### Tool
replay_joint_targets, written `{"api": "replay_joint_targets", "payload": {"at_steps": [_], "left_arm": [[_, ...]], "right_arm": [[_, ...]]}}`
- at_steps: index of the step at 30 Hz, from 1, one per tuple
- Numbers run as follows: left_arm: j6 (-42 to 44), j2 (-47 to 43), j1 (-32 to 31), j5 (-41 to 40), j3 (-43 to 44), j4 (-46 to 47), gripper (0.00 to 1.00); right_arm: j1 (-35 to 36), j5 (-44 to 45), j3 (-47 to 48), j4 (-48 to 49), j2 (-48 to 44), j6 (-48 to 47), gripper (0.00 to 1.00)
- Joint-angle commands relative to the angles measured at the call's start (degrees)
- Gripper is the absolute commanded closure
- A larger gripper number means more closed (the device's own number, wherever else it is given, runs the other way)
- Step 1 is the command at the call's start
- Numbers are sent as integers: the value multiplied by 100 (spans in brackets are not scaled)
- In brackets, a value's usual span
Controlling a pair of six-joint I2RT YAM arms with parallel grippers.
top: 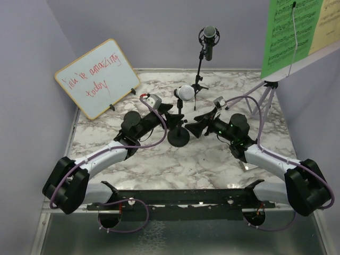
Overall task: Pack up the instrument practice props
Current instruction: Unscrew the knob on the microphone stand.
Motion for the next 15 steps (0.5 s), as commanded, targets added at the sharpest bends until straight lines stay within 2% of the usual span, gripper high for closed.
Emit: {"api": "replay_joint_targets", "payload": {"at_steps": [1,10,15], "left_arm": [[145,388,2,385,359,525,28],[77,966,85,913,601,937,39],[75,1089,144,1220,603,1089,55]], "right_arm": [[-155,-578,229,-616,133,394,19],[-773,-1305,35,-47,513,978,24],[-911,-1666,114,142,747,1251,27]]}}
